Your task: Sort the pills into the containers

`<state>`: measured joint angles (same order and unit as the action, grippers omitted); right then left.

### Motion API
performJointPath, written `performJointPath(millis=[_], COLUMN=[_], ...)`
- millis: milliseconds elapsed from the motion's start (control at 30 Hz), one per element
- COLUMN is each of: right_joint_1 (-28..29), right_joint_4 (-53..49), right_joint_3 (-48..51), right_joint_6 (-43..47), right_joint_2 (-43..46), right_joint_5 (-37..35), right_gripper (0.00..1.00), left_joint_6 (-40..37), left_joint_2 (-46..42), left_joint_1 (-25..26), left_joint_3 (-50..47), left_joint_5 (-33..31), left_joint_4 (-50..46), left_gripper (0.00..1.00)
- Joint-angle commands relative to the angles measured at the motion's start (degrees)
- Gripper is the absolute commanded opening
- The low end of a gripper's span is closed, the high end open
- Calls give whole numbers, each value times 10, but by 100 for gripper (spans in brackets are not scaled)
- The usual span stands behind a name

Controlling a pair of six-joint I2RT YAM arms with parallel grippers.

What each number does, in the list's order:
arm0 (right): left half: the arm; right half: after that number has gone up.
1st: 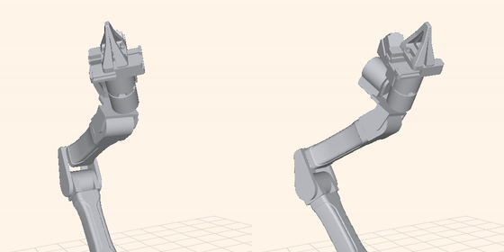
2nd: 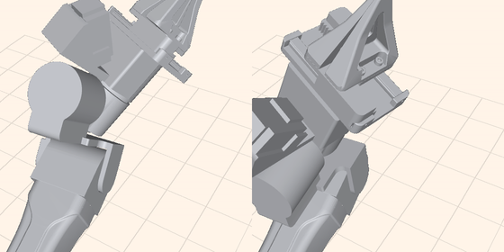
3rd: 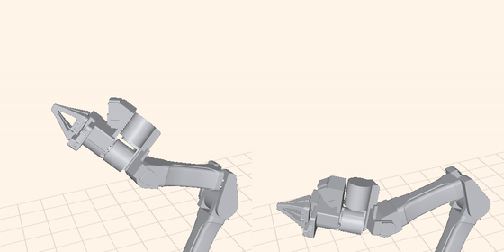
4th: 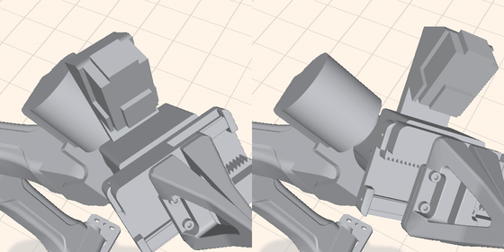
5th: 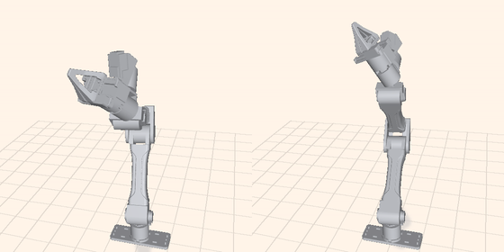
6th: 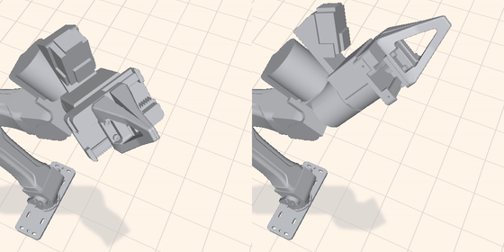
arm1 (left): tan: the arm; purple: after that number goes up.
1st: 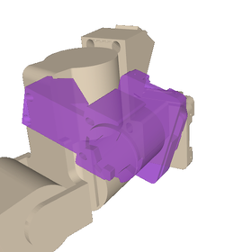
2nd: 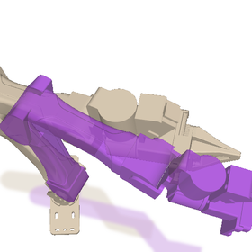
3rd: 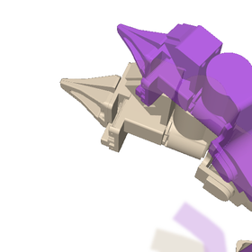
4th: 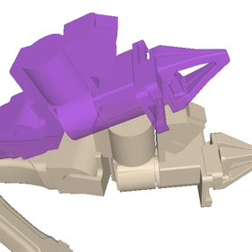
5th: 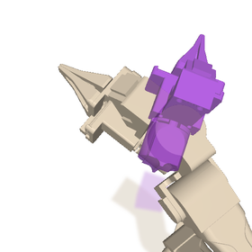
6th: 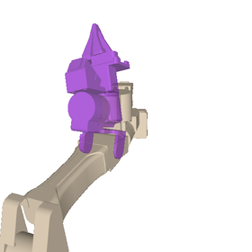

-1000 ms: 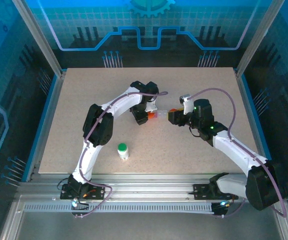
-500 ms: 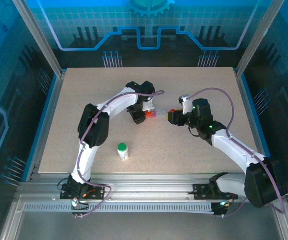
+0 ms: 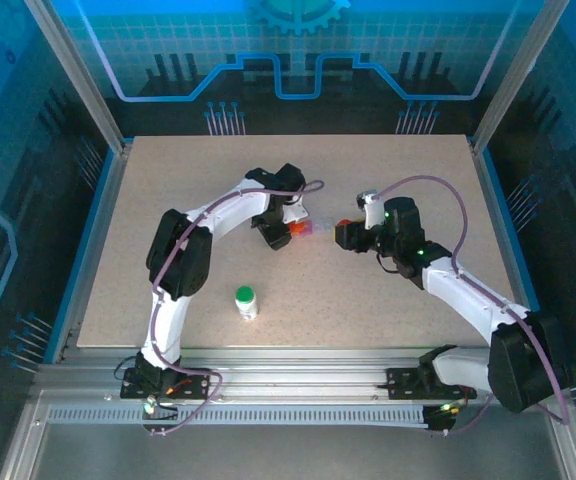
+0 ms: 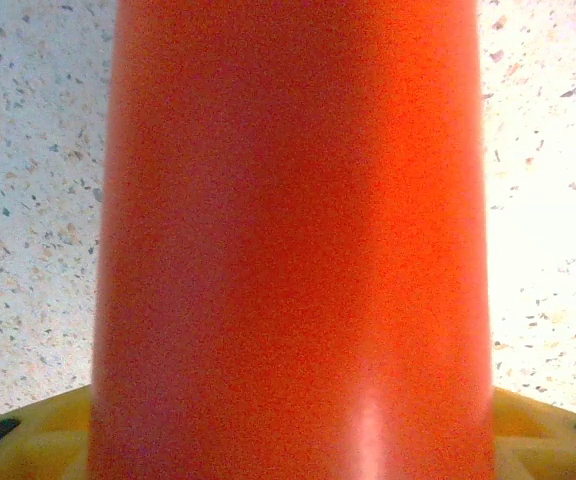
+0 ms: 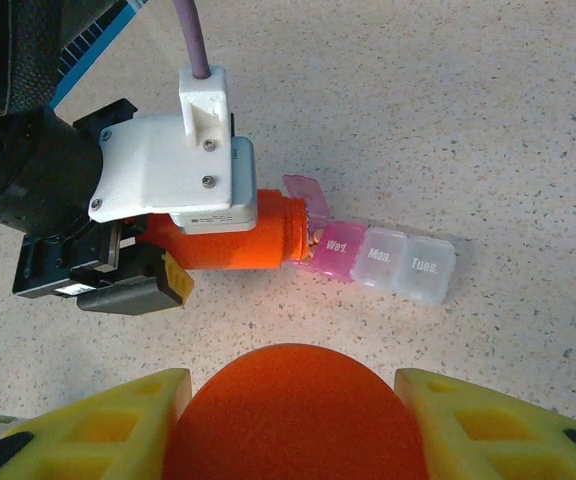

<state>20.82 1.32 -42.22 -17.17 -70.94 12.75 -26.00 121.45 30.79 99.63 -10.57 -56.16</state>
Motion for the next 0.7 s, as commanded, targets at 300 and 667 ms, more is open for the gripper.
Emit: performJointPath(millis=[300,667], right_joint_1=[5,4], right_joint_4=[-7,79], right_joint_3=[-28,1], right_joint_6=[-2,3], right_joint_2=[-19,-17], right_joint_5=[11,71], right_gripper=[0,0], left_joint_6=[30,39], left_joint_2=[-117,-232], left_joint_1=[-7,-8], left_joint_3=[-139,-317], left_joint_5=[39,70], left_joint_4=[163,361], left_gripper=[1,0])
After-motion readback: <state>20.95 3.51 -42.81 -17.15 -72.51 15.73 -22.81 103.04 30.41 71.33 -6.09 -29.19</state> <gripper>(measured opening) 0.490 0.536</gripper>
